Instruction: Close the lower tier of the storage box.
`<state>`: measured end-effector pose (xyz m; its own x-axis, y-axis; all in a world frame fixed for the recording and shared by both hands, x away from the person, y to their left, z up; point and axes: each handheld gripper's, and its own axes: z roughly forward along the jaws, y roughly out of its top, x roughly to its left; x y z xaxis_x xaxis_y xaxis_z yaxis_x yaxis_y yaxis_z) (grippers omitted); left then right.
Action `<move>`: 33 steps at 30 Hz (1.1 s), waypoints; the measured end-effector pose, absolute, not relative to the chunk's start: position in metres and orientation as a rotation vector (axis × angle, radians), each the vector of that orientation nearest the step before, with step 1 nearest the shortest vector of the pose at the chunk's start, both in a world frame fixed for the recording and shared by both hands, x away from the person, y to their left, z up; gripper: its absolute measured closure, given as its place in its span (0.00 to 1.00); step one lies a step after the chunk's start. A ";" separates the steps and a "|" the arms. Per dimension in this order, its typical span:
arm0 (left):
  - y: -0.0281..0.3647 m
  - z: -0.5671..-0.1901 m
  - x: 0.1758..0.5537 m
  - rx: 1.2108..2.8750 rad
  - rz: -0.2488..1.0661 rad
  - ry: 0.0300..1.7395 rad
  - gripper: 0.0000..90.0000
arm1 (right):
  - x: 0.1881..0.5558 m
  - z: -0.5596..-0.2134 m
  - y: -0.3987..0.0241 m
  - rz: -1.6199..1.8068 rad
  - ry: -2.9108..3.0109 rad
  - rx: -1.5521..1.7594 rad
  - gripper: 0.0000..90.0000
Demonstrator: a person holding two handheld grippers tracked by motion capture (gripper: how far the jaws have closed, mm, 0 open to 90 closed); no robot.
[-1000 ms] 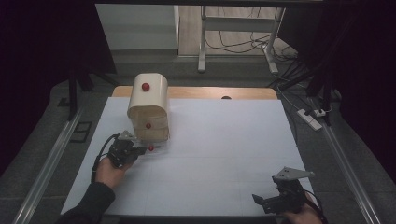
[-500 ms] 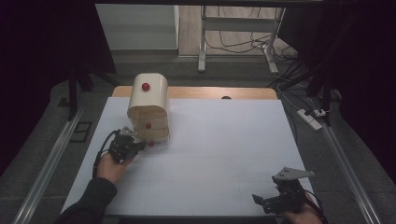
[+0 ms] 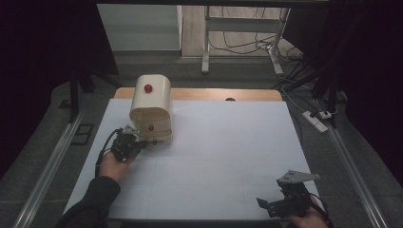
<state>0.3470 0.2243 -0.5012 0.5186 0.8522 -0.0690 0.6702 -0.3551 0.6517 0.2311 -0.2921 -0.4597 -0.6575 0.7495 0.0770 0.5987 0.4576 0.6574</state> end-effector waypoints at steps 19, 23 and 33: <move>0.223 -0.504 0.352 2.160 0.388 1.207 0.97 | 0.231 -0.460 -0.292 0.990 2.484 1.168 0.00; 0.221 -0.504 0.352 2.166 0.384 1.199 0.93 | 0.231 -0.460 -0.292 0.991 2.485 1.167 0.00; 0.219 -0.498 0.349 2.150 0.341 1.183 0.74 | 0.231 -0.459 -0.292 0.994 2.487 1.168 0.00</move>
<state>0.3490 0.2185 -0.4983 0.5587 0.8255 -0.0806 0.6556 -0.3799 0.6526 0.2307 -0.2922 -0.4595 -0.6602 0.7464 0.0832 0.5983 0.4558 0.6590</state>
